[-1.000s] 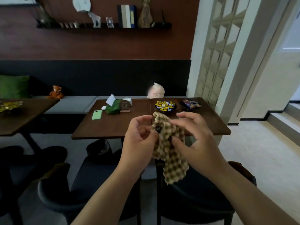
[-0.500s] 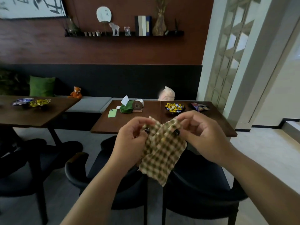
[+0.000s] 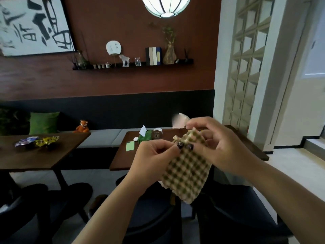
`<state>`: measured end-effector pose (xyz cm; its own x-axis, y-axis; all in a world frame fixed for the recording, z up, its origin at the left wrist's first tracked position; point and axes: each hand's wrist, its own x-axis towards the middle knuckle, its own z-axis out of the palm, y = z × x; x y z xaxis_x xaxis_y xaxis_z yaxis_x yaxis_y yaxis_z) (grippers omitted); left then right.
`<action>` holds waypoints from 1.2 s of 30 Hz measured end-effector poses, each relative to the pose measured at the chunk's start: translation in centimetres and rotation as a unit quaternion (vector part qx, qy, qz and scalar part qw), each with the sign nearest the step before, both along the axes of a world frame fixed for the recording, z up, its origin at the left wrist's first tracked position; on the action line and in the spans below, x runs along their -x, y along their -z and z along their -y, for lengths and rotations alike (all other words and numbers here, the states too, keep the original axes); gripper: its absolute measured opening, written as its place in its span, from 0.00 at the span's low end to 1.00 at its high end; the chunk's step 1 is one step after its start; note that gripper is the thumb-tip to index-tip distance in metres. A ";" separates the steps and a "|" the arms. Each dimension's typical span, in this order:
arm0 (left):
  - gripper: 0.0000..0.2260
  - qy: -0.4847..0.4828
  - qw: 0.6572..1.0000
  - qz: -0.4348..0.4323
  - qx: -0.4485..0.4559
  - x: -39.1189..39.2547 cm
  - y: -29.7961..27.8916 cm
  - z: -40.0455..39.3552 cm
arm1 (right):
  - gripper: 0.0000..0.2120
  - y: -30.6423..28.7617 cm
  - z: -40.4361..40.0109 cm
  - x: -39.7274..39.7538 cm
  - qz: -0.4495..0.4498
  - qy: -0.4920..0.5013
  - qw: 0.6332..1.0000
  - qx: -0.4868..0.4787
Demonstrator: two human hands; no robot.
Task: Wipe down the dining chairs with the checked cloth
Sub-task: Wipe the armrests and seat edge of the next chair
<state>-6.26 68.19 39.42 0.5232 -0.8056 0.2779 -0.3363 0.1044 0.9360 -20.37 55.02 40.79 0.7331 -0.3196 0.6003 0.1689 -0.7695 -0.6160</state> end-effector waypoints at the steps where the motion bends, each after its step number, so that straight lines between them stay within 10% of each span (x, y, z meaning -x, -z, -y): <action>1: 0.06 0.006 1.000 0.008 -0.001 -1.3 -0.1 -0.8 | 0.16 0.2 -0.8 -1.2 0.000 -0.005 0.999 0.033; 16: 0.10 0.032 0.997 0.065 -0.032 -15.2 1.0 -7.6 | 0.07 0.0 -7.4 -13.3 -0.035 0.048 0.995 0.079; 21: 0.07 -0.061 0.958 0.278 -0.024 -16.9 2.5 -7.3 | 0.04 -1.0 -7.2 -13.9 -0.065 -0.020 0.996 -0.050; 28: 0.15 0.002 0.998 0.067 0.006 -15.6 1.7 -7.2 | 0.07 0.0 -6.7 -15.4 -0.076 0.058 0.995 0.001; 36: 0.26 0.035 0.997 0.051 -0.053 -15.7 3.1 -7.4 | 0.14 0.7 -7.0 -15.5 -0.066 -0.035 0.989 -0.127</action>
